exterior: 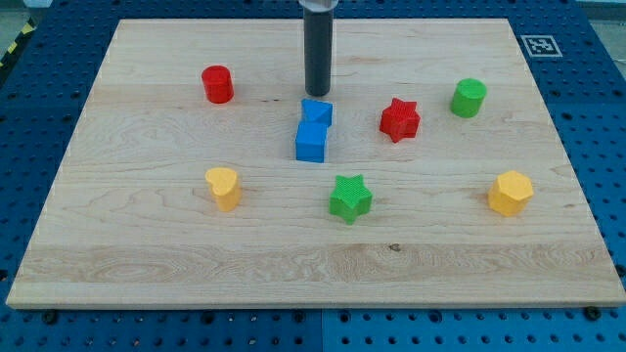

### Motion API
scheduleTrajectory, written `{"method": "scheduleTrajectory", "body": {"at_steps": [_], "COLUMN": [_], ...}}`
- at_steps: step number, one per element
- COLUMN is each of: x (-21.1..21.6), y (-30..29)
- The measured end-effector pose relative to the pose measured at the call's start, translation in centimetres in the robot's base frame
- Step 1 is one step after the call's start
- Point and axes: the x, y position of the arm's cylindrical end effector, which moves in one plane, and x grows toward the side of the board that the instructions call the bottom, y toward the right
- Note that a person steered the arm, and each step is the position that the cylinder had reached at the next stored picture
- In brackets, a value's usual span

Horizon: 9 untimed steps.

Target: Push the red circle parallel to the yellow heart

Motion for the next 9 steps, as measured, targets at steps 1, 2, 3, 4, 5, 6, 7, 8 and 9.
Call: {"method": "scheduleTrajectory", "body": {"at_steps": [1,2,3,4,5,6,7,8,9], "x": [-2.2,-2.2,-2.2,-2.3,-0.1,1.8,2.1,5.7,6.8], "y": [-1.7,-6.0,-10.0,-13.2,-15.2,-16.4,-16.6,-19.1,-19.9]}}
